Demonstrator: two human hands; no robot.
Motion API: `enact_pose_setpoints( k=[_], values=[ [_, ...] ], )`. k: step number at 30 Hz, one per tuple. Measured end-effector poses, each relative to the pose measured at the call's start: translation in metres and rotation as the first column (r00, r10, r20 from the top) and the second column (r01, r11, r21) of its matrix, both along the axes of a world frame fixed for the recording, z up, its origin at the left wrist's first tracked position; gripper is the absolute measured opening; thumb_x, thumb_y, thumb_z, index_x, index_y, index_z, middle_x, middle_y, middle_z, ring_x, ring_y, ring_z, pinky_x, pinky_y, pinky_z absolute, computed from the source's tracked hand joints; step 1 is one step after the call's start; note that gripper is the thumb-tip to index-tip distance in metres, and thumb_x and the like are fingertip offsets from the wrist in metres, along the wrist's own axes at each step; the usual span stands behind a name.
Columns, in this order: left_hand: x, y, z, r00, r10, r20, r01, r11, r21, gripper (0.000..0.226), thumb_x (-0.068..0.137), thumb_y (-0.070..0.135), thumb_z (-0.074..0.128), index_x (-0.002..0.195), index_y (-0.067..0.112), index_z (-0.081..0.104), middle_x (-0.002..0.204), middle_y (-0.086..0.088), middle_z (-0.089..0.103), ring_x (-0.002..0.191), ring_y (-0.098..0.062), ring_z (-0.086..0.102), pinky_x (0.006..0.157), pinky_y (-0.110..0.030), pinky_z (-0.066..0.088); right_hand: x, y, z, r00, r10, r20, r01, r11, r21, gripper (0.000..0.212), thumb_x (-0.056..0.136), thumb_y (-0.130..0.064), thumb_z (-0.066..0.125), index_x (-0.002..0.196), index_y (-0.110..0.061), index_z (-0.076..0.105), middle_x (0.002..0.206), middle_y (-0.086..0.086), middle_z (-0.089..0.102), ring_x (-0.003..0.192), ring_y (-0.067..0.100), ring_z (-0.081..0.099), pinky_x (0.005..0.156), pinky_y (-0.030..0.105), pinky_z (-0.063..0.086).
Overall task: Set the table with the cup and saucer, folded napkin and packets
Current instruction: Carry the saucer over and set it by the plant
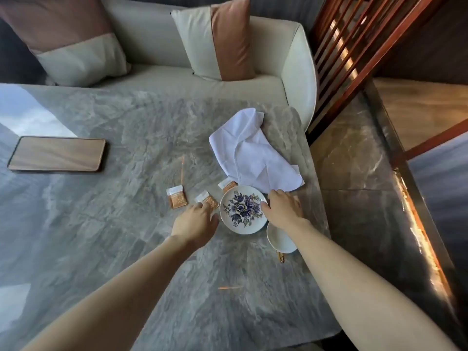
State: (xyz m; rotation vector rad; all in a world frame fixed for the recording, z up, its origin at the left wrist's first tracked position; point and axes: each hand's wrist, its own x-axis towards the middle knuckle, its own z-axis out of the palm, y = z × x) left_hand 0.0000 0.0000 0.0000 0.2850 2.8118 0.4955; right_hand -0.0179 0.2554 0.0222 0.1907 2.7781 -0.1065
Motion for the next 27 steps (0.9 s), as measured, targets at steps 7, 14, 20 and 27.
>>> enact_pose_setpoints(
  k=[7,14,20,27],
  values=[
    [-0.009,0.020,-0.017,0.968,0.133,0.213,-0.142,0.989,0.029,0.042,0.101,0.050,0.038,0.085,0.015,0.053,0.086,-0.006,0.061,0.077,-0.029,0.061,0.061,-0.039,0.052,-0.015,0.010,-0.021,0.997,0.047,0.061,-0.046,0.999,-0.009,0.041,0.097,-0.049,0.040,0.102,-0.014,0.061,0.105,0.008,0.068,0.103,0.032,0.060,0.088,0.044,0.039],
    [-0.013,0.038,-0.029,0.954,0.151,0.258,-0.162,0.986,0.022,0.043,0.105,0.042,0.033,0.079,0.016,0.054,0.087,-0.009,0.069,0.079,-0.032,0.064,0.065,-0.039,0.053,-0.020,0.010,-0.035,0.994,0.038,0.105,-0.034,0.999,-0.032,0.038,0.101,-0.048,0.040,0.102,-0.015,0.058,0.106,0.010,0.069,0.103,0.034,0.062,0.082,0.042,0.035],
    [-0.010,0.037,-0.039,0.929,0.219,0.299,-0.256,0.962,0.093,0.033,0.105,0.034,0.041,0.080,0.016,0.053,0.093,-0.013,0.071,0.074,-0.029,0.056,0.062,-0.034,0.040,-0.017,0.002,-0.034,0.996,-0.040,0.079,0.046,0.996,-0.079,0.033,0.102,-0.048,0.040,0.093,-0.016,0.040,0.103,0.013,0.068,0.100,0.039,0.061,0.073,0.039,0.034],
    [-0.004,-0.001,-0.023,0.918,0.291,0.270,-0.344,0.923,0.171,0.034,0.105,0.035,0.042,0.077,0.016,0.046,0.086,-0.012,0.066,0.070,-0.029,0.054,0.058,-0.036,0.034,-0.020,-0.032,-0.019,0.999,-0.039,0.010,0.040,0.984,-0.173,0.029,0.103,-0.040,0.043,0.092,-0.014,0.040,0.098,0.017,0.068,0.089,0.040,0.063,0.065,0.039,0.044]
  ],
)
